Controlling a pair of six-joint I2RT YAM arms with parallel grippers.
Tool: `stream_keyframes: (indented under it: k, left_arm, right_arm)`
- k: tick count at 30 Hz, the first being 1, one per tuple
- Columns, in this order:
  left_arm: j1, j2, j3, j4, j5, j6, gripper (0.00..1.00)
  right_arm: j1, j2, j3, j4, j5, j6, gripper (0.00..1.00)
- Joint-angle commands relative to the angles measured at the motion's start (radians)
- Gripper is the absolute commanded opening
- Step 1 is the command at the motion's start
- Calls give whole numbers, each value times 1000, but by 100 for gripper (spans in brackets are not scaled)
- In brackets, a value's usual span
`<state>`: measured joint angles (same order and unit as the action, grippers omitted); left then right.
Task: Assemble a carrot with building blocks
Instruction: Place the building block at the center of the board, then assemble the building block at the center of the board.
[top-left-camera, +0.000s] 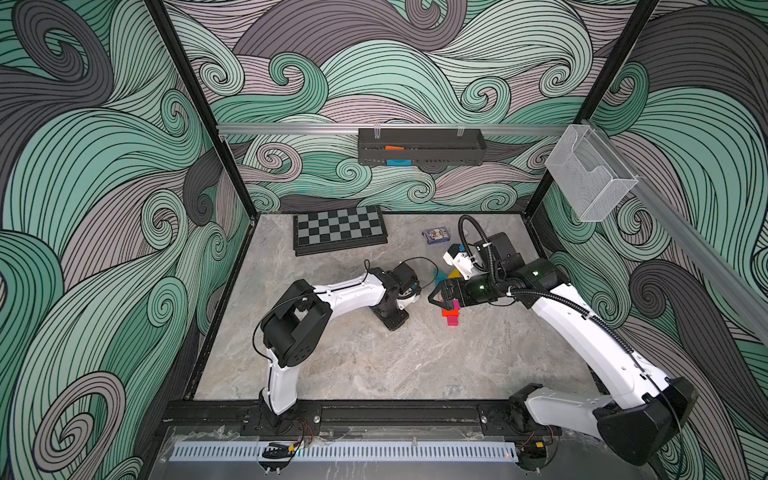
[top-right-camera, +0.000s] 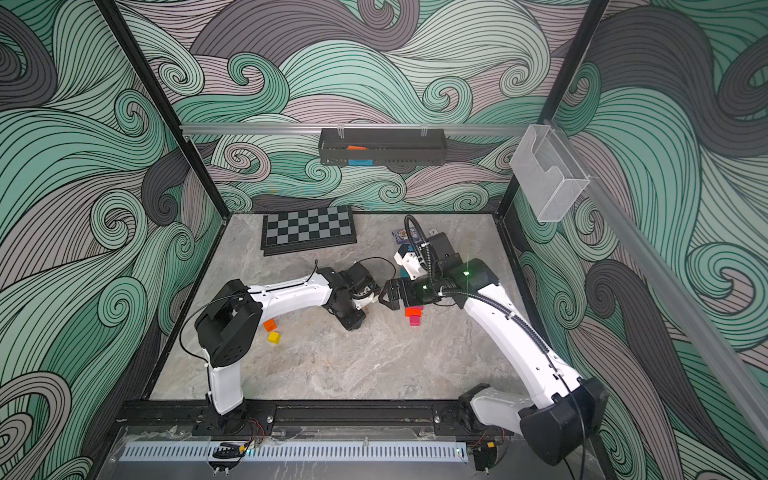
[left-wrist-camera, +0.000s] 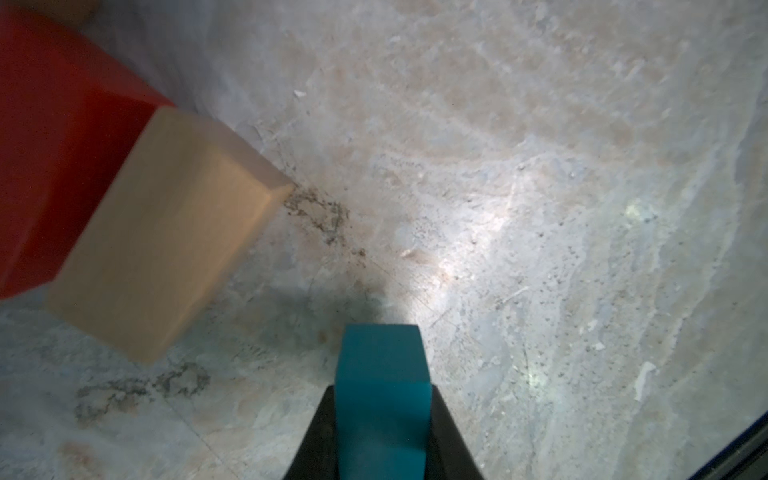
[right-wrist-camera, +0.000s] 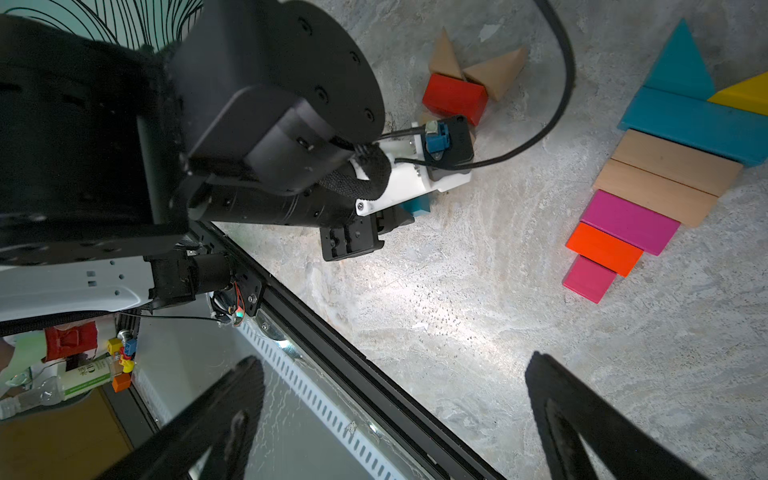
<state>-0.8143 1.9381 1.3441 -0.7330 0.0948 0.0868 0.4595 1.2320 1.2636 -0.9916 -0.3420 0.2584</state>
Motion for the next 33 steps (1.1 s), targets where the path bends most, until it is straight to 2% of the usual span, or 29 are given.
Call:
stream_keyframes:
  k: [1, 7, 13, 17, 21, 23, 26, 31, 33]
  left_arm:
    - [-6, 25, 32, -16, 11, 47, 30]
    - [-10, 33, 33, 6, -15, 59, 49]
    - [-12, -28, 10, 29, -54, 38, 61]
    - [-4, -140, -10, 13, -157, -72, 64]
    - [33, -272, -54, -39, -240, -258, 65]
    - [65, -340, -85, -60, -249, -356, 65]
    - [132, -442, -128, -80, -242, -482, 65]
    - [298, -621, -185, -75, -135, -665, 61]
    - [316, -683, -209, -43, -144, -688, 60]
  right_arm:
    - [-8, -13, 7, 3, 5, 5, 99]
    - [-9, -9, 6, 4, 3, 4, 99]
    - [-8, -6, 11, 3, -5, 3, 99]
    - [-8, -2, 13, 3, -20, -5, 99]
    - [0, 22, -8, 7, -40, -13, 98]
    - [24, 42, -27, 21, -41, -16, 91]
    - [96, 99, -53, 51, -27, -23, 75]
    - [226, 245, -72, 131, -21, -30, 39]
    - [260, 304, -86, 182, -24, -25, 26]
